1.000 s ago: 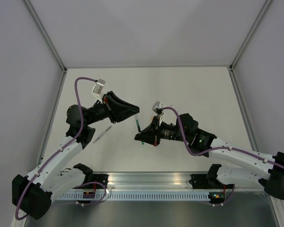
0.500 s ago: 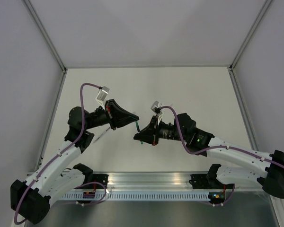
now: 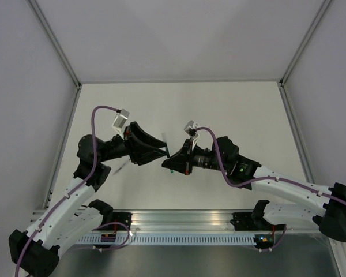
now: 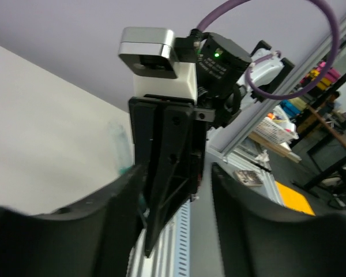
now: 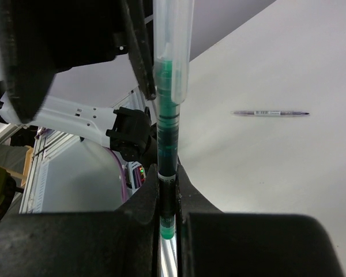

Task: Insert the pens into the pen caps

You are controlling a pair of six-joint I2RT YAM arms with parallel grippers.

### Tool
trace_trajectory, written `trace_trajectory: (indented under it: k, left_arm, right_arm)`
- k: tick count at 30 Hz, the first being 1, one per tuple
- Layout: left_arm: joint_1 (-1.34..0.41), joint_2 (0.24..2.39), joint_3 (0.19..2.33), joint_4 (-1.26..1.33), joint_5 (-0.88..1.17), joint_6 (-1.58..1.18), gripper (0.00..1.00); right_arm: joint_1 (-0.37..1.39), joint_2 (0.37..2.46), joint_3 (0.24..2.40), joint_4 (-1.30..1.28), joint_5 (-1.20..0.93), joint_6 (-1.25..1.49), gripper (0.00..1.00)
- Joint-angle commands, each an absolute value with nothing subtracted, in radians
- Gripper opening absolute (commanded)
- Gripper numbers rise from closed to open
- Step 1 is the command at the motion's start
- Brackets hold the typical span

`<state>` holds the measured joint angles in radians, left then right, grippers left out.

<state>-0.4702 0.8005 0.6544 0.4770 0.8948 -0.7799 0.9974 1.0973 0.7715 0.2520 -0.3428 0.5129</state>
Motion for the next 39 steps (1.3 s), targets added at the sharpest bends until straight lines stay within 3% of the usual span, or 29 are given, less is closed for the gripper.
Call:
trace_trajectory:
  k: [1,4,8,22,31,39]
  left_arm:
    - [-0.472,0.776,0.698,0.444,0.87,-0.779,0.63]
    - [-0.472,0.773,0.716,0.42,0.833,-0.769,0.73]
    - [-0.472,0.779,0.742,0.414,0.802,-0.782,0.75]
    - [-0.472,0.785,0.758,0.4,0.793,-0.795,0.77]
    - [-0.472,0.894,0.893,-0.151,0.491,-0.522,0.73]
    - [-0.472,1.035,0.903,-0.394,-0.053,-0.428,0.75]
  right_arm:
    - [0.997,1.077,0.793,0.281,-0.347,0.514,0.0]
    - [0.997,1.062,0.77,0.293,-0.347,0.515,0.0]
    - [0.997,1.057,0.753,0.291,-0.359,0.514,0.0]
    - [0.999,0.999,0.739,0.233,-0.325,0.476,0.0]
    - [0.997,0.807,0.646,0.071,-0.035,0.474,0.0]
    - [0.999,0.727,0.683,-0.124,0.095,0.396,0.0]
